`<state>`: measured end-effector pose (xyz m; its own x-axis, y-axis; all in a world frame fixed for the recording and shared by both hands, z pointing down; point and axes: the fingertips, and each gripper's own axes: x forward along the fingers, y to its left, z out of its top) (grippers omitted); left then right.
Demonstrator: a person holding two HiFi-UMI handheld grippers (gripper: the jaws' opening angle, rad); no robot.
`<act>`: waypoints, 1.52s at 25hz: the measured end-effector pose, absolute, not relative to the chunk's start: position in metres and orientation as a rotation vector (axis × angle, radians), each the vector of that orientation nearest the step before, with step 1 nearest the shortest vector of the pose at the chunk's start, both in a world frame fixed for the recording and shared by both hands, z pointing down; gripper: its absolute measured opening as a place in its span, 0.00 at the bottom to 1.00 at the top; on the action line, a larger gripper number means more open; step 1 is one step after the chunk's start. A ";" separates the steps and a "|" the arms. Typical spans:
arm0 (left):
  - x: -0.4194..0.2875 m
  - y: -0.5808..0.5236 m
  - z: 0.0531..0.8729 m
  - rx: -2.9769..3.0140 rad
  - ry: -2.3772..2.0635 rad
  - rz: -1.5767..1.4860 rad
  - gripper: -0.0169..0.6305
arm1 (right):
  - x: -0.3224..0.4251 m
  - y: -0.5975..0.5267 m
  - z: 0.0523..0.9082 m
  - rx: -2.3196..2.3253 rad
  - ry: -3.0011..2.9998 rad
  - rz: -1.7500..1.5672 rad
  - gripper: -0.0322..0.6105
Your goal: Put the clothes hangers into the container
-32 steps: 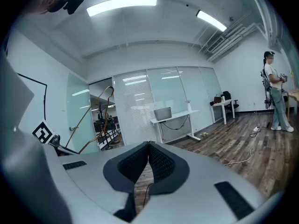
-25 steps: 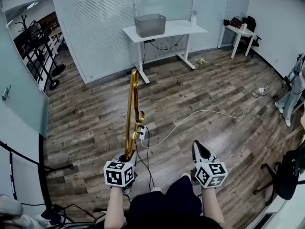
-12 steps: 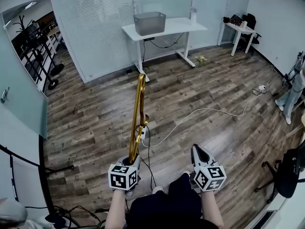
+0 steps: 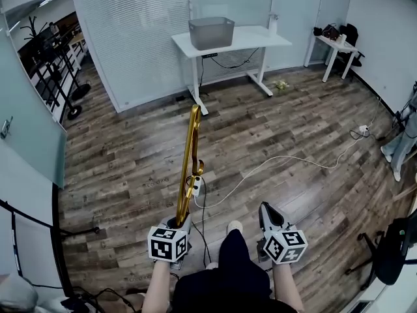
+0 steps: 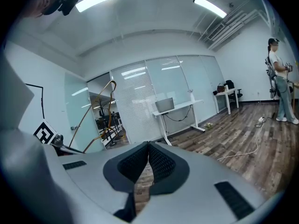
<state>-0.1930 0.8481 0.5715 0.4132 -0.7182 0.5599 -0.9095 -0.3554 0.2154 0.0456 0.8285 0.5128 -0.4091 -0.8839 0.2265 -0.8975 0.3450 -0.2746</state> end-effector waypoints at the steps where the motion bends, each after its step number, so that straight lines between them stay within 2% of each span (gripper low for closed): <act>1: -0.192 0.840 0.572 2.174 -1.385 0.514 0.07 | 0.045 0.819 0.514 1.678 -2.548 0.563 0.09; 22: -0.153 0.647 0.573 2.115 -1.454 0.550 0.07 | 0.079 0.604 0.513 1.554 -2.580 0.580 0.09; 38: -0.123 0.545 0.581 2.094 -1.473 0.550 0.07 | 0.116 0.499 0.523 1.540 -2.583 0.618 0.09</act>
<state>-0.1226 0.5449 0.5814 0.3273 -0.7345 0.5944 -0.9443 -0.2760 0.1790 0.1164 0.4986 0.5233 -0.4949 -0.8286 0.2617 -0.8574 0.4166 -0.3022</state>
